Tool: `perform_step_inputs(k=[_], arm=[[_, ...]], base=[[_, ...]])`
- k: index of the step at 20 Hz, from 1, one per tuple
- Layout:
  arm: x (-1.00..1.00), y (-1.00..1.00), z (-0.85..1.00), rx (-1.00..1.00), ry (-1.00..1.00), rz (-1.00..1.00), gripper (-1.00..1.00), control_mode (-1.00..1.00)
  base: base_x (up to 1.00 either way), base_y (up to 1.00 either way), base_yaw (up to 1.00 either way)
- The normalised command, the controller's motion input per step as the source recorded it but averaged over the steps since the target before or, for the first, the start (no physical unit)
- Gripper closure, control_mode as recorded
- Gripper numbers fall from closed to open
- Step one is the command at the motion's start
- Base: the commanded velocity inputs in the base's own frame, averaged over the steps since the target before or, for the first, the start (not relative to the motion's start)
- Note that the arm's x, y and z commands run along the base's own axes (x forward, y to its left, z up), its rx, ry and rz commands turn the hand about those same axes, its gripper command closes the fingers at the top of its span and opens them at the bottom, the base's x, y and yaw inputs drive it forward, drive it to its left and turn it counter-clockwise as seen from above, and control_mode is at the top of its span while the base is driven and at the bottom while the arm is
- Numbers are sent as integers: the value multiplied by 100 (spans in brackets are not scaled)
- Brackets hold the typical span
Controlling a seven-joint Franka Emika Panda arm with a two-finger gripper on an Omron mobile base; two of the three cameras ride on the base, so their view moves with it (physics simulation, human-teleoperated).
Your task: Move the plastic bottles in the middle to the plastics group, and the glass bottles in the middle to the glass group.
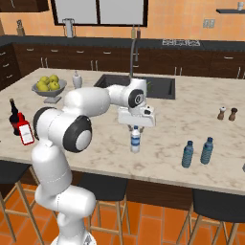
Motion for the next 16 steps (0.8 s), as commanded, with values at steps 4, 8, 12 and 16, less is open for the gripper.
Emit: perform_step_inputs(k=[4, 8, 12, 16], arm=[[-26, -60, 0, 0, 0, -11, 100, -100], [-2, -62, 0, 0, 0, -25, 100, -100], [0, -62, 0, 0, 0, -29, 100, -100], [0, -57, -5, 0, 0, -31, 100, -100]], base=[[0, 0, 0], [0, 0, 0], [0, 0, 0], [0, 0, 0]])
